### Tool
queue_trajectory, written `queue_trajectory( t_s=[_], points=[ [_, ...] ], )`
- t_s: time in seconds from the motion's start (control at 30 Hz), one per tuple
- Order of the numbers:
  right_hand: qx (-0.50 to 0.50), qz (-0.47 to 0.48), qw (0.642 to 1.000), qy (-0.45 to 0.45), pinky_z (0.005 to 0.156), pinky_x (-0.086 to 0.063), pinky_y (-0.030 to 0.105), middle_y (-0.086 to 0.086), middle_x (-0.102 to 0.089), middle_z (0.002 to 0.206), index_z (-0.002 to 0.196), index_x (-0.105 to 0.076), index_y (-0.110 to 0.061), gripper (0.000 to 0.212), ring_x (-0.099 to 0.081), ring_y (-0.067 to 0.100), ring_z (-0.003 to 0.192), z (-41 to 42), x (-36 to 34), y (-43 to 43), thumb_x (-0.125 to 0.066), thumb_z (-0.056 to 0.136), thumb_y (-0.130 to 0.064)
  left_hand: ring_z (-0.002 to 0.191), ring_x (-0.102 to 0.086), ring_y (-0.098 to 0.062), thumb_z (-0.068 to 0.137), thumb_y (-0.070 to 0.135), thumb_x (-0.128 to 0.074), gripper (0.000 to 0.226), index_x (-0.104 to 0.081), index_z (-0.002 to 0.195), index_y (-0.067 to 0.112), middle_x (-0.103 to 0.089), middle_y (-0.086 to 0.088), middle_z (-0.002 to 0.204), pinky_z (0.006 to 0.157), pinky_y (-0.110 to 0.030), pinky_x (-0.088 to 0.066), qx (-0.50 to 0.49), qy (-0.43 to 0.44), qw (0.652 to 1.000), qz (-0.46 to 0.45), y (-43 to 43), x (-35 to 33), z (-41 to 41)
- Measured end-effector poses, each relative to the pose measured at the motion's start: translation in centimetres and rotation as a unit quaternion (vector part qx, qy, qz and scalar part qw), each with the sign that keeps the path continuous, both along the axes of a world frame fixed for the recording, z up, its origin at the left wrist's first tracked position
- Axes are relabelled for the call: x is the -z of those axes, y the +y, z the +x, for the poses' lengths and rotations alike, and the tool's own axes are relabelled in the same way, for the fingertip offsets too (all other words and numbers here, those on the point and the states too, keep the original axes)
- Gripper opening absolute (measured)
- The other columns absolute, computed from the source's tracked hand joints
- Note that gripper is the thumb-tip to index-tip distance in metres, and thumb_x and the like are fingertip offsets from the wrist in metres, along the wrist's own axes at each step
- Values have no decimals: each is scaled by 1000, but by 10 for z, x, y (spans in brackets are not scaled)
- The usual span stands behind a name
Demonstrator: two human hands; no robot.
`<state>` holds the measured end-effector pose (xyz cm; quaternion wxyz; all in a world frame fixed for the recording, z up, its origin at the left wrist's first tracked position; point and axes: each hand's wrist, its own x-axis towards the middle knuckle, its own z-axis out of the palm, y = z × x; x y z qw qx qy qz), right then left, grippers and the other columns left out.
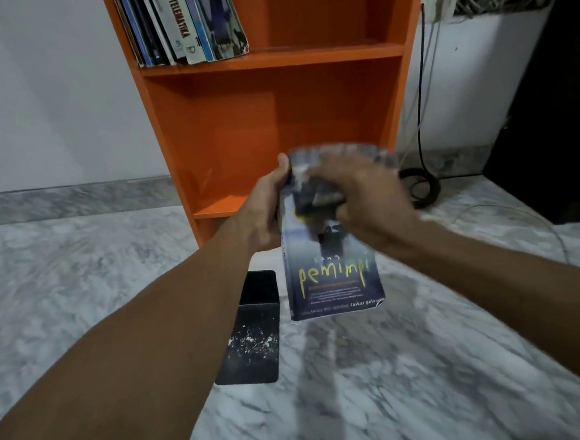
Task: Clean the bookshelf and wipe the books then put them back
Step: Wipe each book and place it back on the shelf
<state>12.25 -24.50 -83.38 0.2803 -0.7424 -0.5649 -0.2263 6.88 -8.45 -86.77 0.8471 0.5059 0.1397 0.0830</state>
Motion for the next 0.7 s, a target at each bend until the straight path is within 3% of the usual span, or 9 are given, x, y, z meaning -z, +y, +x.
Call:
queue_trajectory(
  t_s=[0.07,0.17,0.23,0.3,0.43,0.5,0.57,0.63,0.7],
  points=[
    [-11,-54,998,-39,89,-48,56,13,-63,127,111,-70,-12,43,-55,47,114,-15,46,-5,-61,71,1,102,-68,-33,95,67,-29,69,-58,132,17,-70,-12,117,83,-46,-57,-11,-8,1000,15,-1,-8,2],
    [-180,-188,963,-68,86,-54,46,3,-69,118,103,-67,-21,49,-61,40,111,-42,105,-38,-43,65,-3,102,-70,-30,97,64,-29,64,-55,133,19,-71,-7,115,84,-47,-57,-64,-22,997,27,8,-10,-1],
    [-235,-368,899,-2,77,-53,31,-2,-68,109,101,-67,-25,47,-64,28,104,-52,123,-54,-47,63,-5,98,-70,-31,97,63,-33,61,-60,125,15,-72,-9,110,82,-46,-57,-105,-8,994,24,15,-5,-2],
    [-207,-459,859,93,81,-45,30,1,-63,115,110,-64,-25,49,-57,26,110,-50,139,-54,-52,68,-1,103,-68,-36,94,64,-39,67,-61,125,9,-70,-15,116,86,-52,-56,-144,27,989,28,20,7,2],
    [-134,-489,839,200,87,-42,28,6,-59,127,123,-55,-22,45,-52,27,119,-24,162,-29,-62,81,-7,110,-63,-43,87,64,-56,69,-63,118,2,-68,-17,115,91,-61,-52,-215,86,970,74,29,37,18],
    [-106,-522,816,225,87,-41,26,8,-56,133,130,-52,-19,55,-52,26,120,-8,179,-17,-70,79,-10,108,-61,-37,87,65,-55,66,-60,115,4,-64,-10,110,95,-51,-51,-257,131,946,148,33,52,24],
    [-84,-545,798,243,91,-41,26,9,-54,136,134,-49,-15,60,-51,27,122,3,204,-9,-72,79,-13,96,-55,-24,88,65,-54,54,-61,97,12,-57,-1,95,87,-41,-45,-273,154,931,187,34,66,29],
    [-66,-527,810,247,98,-42,31,10,-50,141,140,-43,-17,60,-48,31,127,12,229,-6,-66,84,-19,82,-51,-13,92,57,-55,36,-55,80,24,-52,7,83,81,-34,-40,-286,153,926,192,36,82,35],
    [-49,-490,840,226,98,-42,30,5,-44,146,144,-37,-26,63,-43,31,130,21,247,-7,-59,85,-24,76,-47,0,97,48,-53,24,-52,79,32,-51,15,83,75,-27,-39,-295,138,925,197,36,95,39]
  ],
)
